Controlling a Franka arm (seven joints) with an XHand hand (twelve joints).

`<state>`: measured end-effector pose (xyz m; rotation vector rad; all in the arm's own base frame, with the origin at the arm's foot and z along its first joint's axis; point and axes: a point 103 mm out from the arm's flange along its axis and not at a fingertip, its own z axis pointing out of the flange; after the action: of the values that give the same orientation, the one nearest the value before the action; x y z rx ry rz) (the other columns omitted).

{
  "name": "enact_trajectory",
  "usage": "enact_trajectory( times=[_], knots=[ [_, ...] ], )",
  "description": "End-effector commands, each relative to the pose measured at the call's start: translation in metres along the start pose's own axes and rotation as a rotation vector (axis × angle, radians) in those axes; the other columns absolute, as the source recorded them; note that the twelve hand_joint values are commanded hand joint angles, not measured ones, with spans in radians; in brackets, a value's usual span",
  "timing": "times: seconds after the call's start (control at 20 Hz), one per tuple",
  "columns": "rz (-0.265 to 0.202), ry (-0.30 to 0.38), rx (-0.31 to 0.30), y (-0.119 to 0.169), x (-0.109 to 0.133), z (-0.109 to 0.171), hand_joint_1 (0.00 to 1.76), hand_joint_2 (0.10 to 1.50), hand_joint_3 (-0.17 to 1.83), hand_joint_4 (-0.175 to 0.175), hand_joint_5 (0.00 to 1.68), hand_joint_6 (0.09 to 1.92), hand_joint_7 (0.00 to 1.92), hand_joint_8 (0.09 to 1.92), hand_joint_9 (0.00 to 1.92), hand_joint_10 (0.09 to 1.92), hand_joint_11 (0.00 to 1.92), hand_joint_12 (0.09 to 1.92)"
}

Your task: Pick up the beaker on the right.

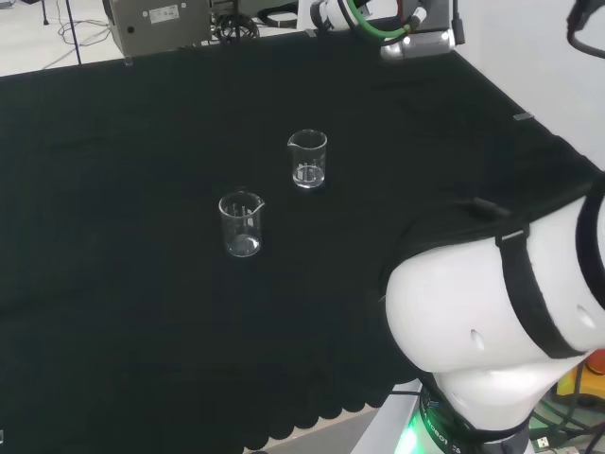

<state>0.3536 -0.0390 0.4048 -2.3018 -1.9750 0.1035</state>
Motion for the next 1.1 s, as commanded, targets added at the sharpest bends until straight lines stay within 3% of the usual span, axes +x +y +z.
enact_trajectory(
  times=[0.05, 0.15, 0.3, 0.55, 0.7, 0.8, 0.9, 1.1],
  knots=[
    [-0.051, 0.081, 0.038, 0.087, -0.016, 0.049, 0.41, 1.06, 0.22, -0.031, 0.26, 0.09, 0.08, 0.62, 0.24, 0.75, 0.0, 1.44],
    [-0.074, 0.109, 0.071, 0.105, -0.017, 0.062, 0.44, 1.04, 0.22, -0.031, 0.27, 0.09, 0.09, 0.63, 0.24, 0.75, 0.0, 1.44],
    [-0.125, 0.117, 0.038, 0.121, -0.017, 0.08, 0.47, 1.02, 0.22, -0.031, 0.27, 0.09, 0.09, 0.64, 0.25, 0.75, 0.0, 1.44],
    [-0.128, 0.182, 0.093, 0.145, -0.023, 0.113, 0.52, 1.0, 0.23, -0.033, 0.29, 0.09, 0.12, 0.66, 0.27, 0.76, 0.01, 1.44],
    [-0.163, 0.262, 0.095, 0.152, -0.017, 0.13, 0.56, 0.98, 0.23, -0.033, 0.29, 0.09, 0.12, 0.67, 0.3, 0.76, 0.02, 1.45],
    [-0.197, 0.273, 0.1, 0.155, -0.009, 0.141, 0.59, 0.96, 0.23, -0.033, 0.29, 0.09, 0.13, 0.67, 0.32, 0.76, 0.04, 1.45],
    [-0.231, 0.238, 0.106, 0.159, -0.001, 0.151, 0.65, 0.91, 0.25, -0.033, 0.3, 0.09, 0.14, 0.68, 0.34, 0.75, 0.05, 1.45],
    [-0.268, 0.267, 0.131, 0.171, -0.002, 0.171, 0.77, 0.74, 0.46, -0.042, 0.35, 0.09, 0.21, 0.71, 0.4, 0.71, 0.09, 1.43]
  ],
)
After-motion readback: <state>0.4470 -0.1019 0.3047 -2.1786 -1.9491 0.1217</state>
